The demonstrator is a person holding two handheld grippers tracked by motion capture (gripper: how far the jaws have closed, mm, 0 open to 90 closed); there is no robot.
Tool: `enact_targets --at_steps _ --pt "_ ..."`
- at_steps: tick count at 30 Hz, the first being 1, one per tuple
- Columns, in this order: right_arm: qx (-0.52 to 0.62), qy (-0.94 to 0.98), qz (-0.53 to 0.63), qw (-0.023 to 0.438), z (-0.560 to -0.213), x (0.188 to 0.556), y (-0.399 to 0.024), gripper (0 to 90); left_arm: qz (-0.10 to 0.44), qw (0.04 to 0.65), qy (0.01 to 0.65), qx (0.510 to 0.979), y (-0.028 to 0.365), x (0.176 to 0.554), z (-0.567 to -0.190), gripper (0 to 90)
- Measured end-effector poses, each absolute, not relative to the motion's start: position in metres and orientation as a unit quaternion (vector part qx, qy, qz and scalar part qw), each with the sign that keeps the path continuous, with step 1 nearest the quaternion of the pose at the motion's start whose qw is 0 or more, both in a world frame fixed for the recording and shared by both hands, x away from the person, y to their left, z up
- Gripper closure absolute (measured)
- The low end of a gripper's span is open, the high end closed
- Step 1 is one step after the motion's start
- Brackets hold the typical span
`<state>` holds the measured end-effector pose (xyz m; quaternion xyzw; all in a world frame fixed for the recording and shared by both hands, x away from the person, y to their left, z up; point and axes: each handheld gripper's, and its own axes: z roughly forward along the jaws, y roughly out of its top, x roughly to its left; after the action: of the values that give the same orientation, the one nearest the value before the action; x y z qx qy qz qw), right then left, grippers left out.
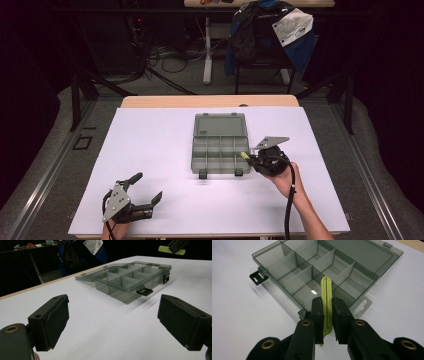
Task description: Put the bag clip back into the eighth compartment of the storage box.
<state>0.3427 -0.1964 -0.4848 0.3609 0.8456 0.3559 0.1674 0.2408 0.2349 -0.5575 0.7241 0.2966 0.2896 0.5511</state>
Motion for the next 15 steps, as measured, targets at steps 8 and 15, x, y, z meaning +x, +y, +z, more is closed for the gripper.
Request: enact_targets --at_steps 8,15 --pt "0.353 0.85 0.355 0.165 -0.4838 0.347 -0.1917 80.5 0.29 0.552 0.298 0.723 0.2351 0.2418 -0.5577 10.2" --pt "0.346 0.854 0.35 0.17 -0.4822 0.3499 -0.1877 80.5 0.29 0.553 0.298 0.722 0.2345 0.2401 -0.5572 10.2"
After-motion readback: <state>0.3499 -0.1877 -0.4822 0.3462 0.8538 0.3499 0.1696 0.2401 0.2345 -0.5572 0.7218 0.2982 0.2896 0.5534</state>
